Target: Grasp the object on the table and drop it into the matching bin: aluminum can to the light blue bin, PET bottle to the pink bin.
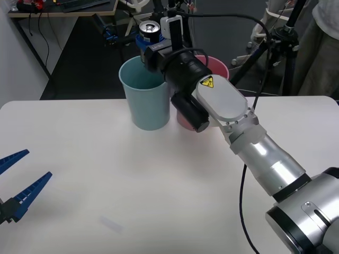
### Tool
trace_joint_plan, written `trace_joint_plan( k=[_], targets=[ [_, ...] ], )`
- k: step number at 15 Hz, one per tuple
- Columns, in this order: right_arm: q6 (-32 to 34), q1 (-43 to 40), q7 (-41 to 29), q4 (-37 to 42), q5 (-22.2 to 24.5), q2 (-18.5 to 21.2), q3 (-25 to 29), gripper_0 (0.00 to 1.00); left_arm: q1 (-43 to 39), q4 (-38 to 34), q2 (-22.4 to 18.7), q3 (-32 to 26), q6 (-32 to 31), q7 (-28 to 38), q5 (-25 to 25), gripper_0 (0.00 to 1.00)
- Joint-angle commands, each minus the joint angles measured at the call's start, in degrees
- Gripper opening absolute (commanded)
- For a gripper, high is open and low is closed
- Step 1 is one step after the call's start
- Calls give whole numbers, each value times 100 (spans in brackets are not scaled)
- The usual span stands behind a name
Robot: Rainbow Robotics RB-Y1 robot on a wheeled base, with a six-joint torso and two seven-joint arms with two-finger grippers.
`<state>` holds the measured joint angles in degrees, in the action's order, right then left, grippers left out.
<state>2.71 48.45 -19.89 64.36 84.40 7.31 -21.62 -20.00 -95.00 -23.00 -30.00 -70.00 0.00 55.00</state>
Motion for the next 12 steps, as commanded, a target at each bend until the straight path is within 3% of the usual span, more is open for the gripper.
trace_joint_plan(
  k=[1,3,4,5,6,12],
  targets=[
    [-8,59,-6,-108,-3,-45,0,0,0,0,0,0,0,0,0,100],
    [1,59,-14,-99,-11,-54,-26,0,0,0,0,0,0,0,0,100],
    [-8,68,-23,-99,-11,-54,-35,41,0,0,0,0,0,0,0,100],
    [1,68,-14,-99,-20,-54,-44,94,0,0,0,0,0,0,0,100],
    [1,68,21,-99,-20,-54,-44,100,0,0,0,0,0,0,0,100],
    [1,68,91,-90,-20,-54,-53,100,0,0,0,0,0,0,0,100]
  ],
)
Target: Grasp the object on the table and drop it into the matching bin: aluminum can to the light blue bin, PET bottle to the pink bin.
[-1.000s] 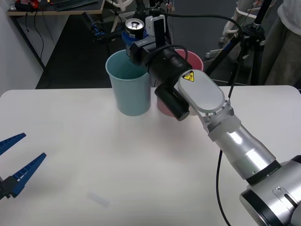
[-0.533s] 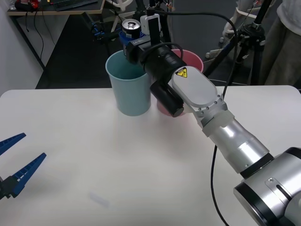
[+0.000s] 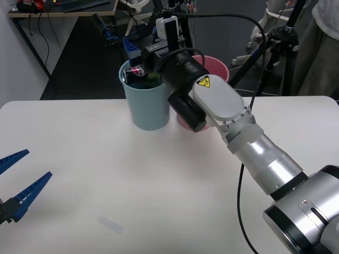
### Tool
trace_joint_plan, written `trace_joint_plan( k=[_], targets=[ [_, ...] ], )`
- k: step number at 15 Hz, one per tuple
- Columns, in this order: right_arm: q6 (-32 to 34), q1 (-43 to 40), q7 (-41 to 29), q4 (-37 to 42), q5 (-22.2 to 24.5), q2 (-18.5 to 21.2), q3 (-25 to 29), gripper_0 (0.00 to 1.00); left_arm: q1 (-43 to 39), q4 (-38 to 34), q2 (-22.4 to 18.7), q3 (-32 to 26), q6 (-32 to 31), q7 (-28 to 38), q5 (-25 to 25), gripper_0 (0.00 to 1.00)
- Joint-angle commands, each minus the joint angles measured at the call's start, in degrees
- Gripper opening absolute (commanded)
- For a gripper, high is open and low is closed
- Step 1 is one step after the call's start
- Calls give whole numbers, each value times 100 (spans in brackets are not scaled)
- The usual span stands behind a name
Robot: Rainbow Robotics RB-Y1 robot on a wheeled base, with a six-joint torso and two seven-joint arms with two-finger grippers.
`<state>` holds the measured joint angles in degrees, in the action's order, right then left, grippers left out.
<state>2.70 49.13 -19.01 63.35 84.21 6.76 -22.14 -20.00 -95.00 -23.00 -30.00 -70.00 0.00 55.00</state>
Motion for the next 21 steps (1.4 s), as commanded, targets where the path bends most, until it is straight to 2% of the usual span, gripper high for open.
trace_joint_plan(
  k=[1,7,11,17,21],
  targets=[
    [11,0,2,11,-1,0,-1,100,0,0,0,0,0,0,0,100],
    [11,-61,11,143,-18,27,-1,100,0,0,0,0,0,0,0,100],
    [239,-738,20,1109,8,290,-1,100,0,0,0,0,0,0,0,100],
    [899,-2478,2,3316,-71,1266,-1,100,0,0,0,0,0,0,0,100],
    [1312,-3507,99,4432,-581,2074,166,100,0,0,0,0,0,0,0,100]
  ],
)
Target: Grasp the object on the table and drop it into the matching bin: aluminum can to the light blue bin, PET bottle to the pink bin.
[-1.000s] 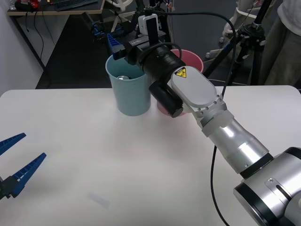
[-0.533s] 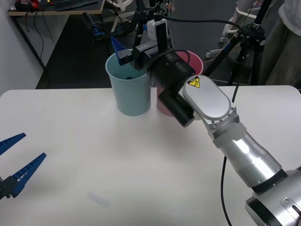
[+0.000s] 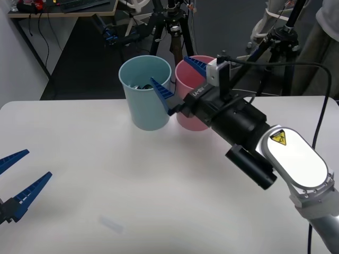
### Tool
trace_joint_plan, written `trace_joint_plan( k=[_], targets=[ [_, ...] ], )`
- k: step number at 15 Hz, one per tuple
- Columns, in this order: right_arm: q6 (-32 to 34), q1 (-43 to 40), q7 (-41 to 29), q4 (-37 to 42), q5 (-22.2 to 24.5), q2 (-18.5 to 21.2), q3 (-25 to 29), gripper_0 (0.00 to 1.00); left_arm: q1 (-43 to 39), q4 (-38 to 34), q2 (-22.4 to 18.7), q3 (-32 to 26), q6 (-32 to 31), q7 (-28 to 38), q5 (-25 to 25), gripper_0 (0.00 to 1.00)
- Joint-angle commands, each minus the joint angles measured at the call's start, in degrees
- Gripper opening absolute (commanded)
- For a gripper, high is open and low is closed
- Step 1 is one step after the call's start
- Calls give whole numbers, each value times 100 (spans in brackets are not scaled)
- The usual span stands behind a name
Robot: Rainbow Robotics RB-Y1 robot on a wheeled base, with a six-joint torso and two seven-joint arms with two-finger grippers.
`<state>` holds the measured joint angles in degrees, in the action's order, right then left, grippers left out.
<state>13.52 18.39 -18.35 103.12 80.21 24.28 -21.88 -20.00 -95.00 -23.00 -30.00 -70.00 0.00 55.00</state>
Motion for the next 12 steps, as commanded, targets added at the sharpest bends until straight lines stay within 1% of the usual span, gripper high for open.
trace_joint_plan(
  k=[1,4,8,10,12],
  targets=[
    [520,-749,60,675,-269,455,360,100,0,0,0,0,0,0,0,100],
    [1716,-1672,121,1158,-330,463,1300,100,0,0,0,0,0,0,0,100],
    [3245,-2604,244,1316,-541,375,2566,100,0,0,0,0,0,0,0,100],
    [3887,-2920,279,1316,-550,261,3137,100,0,0,0,0,0,0,0,100],
    [4590,-3263,262,1316,-550,50,3779,100,0,0,0,0,0,0,0,100]
  ],
)
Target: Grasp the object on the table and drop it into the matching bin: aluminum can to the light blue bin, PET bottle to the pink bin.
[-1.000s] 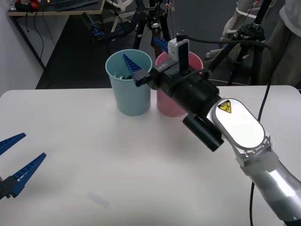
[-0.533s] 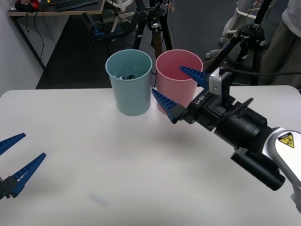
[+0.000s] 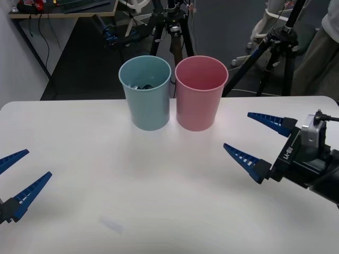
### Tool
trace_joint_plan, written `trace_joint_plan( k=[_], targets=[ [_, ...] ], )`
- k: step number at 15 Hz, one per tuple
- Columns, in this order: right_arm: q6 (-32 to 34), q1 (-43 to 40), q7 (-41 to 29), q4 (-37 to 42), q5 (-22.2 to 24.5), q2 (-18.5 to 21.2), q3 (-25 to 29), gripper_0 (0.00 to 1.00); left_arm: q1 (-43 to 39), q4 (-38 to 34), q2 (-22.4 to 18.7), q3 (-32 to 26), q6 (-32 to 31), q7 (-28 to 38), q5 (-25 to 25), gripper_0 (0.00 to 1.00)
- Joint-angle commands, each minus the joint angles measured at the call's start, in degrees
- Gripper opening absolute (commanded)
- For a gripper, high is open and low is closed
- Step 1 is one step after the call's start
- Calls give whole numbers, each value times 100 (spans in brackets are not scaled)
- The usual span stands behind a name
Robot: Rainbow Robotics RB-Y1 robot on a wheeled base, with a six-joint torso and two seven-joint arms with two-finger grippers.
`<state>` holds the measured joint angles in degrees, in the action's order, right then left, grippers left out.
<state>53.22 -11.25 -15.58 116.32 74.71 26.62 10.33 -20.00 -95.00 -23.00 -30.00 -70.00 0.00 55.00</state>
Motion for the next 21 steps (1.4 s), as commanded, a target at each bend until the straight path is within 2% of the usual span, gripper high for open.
trace_joint_plan(
  k=[1,3,6,10,16,21],
  targets=[
    [866,-413,-24,-4,-9,-254,777,100,0,0,0,0,0,0,0,100],
    [1455,-711,-60,-4,-89,-351,1305,100,0,0,0,0,0,0,0,100],
    [1920,-1107,-51,-4,-405,-351,1841,100,0,0,0,0,0,0,0,100],
    [2026,-1485,28,-4,-792,-342,2280,100,0,0,0,0,0,0,0,100],
    [2175,-1423,125,-329,-941,-342,2605,100,0,0,0,0,0,0,0,100],
    [2175,-1406,169,-435,-941,-351,2597,100,0,0,0,0,0,0,0,100]
  ],
)
